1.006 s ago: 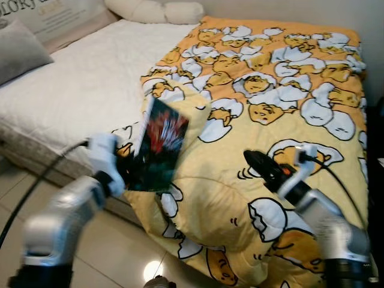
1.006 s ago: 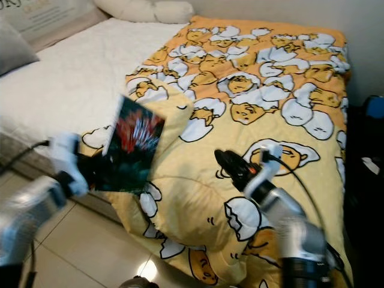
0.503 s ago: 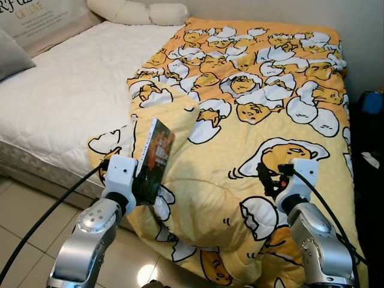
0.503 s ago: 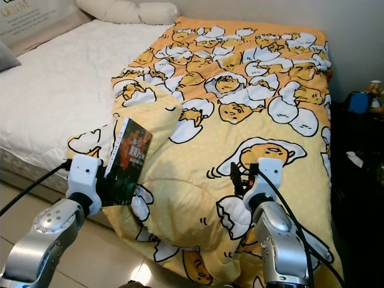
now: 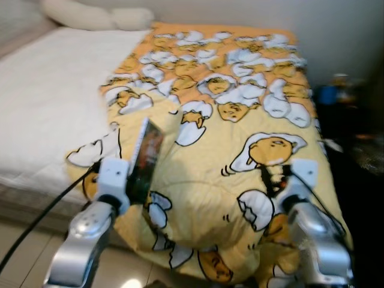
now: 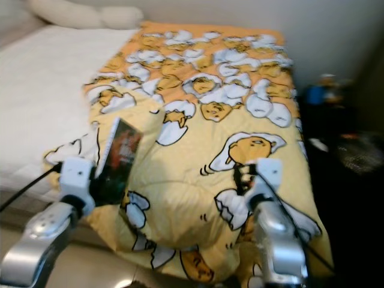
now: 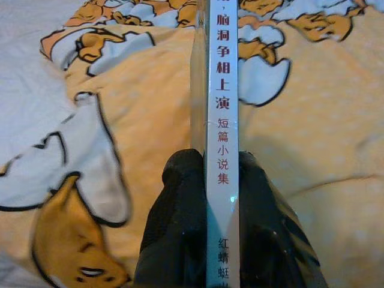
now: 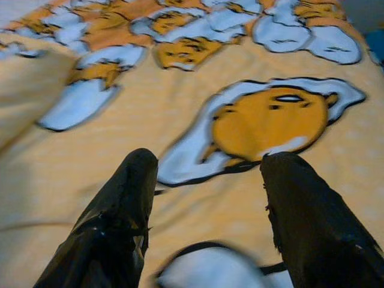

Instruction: Clean up the room

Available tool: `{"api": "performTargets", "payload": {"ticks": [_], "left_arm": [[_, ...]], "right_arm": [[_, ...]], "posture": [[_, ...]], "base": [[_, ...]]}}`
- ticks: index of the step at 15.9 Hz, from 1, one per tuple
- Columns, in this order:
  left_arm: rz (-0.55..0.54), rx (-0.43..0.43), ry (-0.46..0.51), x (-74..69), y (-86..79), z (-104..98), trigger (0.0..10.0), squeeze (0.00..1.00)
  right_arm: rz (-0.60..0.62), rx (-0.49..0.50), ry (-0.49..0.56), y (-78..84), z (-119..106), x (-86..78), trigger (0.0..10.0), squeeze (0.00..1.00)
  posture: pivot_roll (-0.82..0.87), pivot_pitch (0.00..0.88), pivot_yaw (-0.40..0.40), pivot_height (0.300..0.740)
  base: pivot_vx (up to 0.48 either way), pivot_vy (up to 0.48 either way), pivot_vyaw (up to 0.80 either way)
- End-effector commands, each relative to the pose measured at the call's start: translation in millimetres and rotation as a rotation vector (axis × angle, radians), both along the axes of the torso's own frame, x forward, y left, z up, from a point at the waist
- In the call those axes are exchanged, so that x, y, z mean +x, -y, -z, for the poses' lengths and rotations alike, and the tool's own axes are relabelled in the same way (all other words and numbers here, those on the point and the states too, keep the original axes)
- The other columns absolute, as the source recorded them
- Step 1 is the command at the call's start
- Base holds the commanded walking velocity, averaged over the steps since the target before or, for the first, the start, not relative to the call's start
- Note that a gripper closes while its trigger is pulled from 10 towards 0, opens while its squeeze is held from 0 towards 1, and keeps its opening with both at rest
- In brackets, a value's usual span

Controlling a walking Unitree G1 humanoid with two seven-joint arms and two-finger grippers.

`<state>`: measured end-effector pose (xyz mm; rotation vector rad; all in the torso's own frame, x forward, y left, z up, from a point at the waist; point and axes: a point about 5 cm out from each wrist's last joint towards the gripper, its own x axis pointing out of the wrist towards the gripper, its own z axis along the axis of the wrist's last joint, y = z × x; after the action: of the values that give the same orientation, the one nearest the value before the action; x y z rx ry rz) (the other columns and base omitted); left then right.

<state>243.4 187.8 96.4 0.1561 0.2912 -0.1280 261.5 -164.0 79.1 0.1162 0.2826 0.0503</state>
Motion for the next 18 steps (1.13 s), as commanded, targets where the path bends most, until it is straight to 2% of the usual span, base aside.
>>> {"api": "performTargets", "payload": {"ticks": [1, 9, 16, 18], "left_arm": [[0.003, -0.002, 0.071, 4.1, 2.3, -14, 10.0, 0.0], [-0.02, 0.007, 0.073, 3.5, -3.4, -15, 10.0, 0.0], [-0.015, 0.016, 0.079, 4.3, -3.5, -17, 10.0, 0.0], [-0.011, 0.018, 0.081, 4.8, -3.8, -18, 10.0, 0.0]], "right_arm": [[0.012, -0.013, -0.008, 4.0, -1, 0.1, 10.0, 0.0], [-0.007, -0.01, -0.024, 1.9, -1, 3.0, 10.0, 0.0], [-0.076, -0.007, 0.014, -8.1, -10, 7.4, 10.0, 0.0], [-0.062, -0.02, 0.014, -6.9, -11, 8.6, 10.0, 0.0]], "posture": [[-0.01, 0.0, 0.027, 0.74], [0.0, 0.0, 0.015, 0.74], [0.01, 0.0, 0.018, 0.74], [0.01, 0.0, 0.02, 0.74]], "base": [[0.0, 0.469, -0.78], [0.0, 0.472, -0.69], [0.0, 0.474, 0.0], [0.0, 0.467, 0.0]]}}
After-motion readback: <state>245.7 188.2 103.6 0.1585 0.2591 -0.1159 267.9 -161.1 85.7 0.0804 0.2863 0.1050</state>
